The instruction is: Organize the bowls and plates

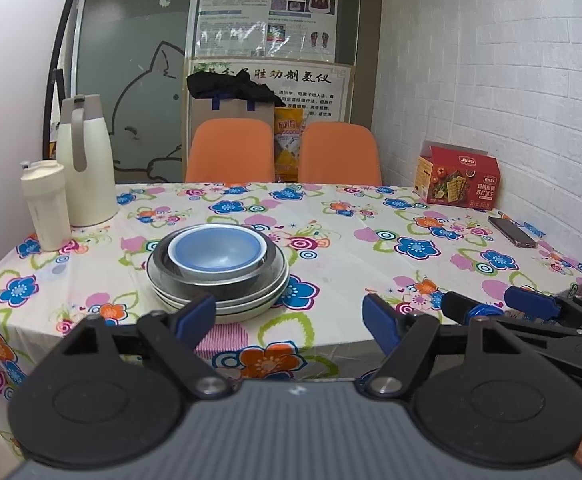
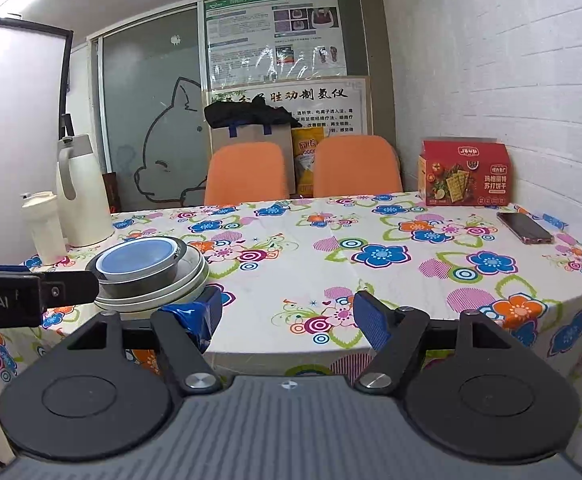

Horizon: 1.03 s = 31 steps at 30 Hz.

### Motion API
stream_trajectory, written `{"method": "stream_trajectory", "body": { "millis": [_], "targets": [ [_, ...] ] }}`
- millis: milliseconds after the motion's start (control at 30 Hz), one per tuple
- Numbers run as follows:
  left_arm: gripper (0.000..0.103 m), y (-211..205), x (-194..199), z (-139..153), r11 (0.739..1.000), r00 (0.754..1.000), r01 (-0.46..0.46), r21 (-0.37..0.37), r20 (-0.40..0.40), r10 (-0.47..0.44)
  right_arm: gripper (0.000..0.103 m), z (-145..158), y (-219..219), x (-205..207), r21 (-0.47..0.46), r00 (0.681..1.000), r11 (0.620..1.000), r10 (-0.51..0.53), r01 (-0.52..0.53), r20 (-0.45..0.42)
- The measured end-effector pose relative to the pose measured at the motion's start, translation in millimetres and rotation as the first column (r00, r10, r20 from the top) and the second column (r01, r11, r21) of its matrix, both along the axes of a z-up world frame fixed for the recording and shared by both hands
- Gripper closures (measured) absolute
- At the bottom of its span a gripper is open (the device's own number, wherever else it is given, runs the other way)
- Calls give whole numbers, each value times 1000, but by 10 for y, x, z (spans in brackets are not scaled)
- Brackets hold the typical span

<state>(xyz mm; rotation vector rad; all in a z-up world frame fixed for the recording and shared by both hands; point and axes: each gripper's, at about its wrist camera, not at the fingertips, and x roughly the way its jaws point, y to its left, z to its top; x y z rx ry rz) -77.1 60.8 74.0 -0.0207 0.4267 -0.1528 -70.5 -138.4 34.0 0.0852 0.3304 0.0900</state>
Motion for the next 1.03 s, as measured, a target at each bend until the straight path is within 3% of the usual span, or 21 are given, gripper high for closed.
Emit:
{"method": "stream_trajectory", "body": {
  "millis": [400, 600, 767, 1033],
  "targets": [
    [28, 10, -18, 4, 1000, 1000, -9, 20, 5, 9, 44, -6, 45, -16, 9, 999, 999, 32, -32, -12],
    [28, 10, -5, -33, 1000, 1000, -8, 23, -11, 8, 44, -89, -15, 74, 116, 991, 989, 101, -90, -87],
    [28, -2, 30, -103, 999, 999, -13, 44, -34, 14, 44, -291, 38, 210, 173, 966, 977, 161, -126, -202],
    [29, 50, 6, -100, 1000, 1000, -16, 21, -7, 16, 43, -286, 64, 163, 156, 968, 979, 158, -128, -194]
  ]
}}
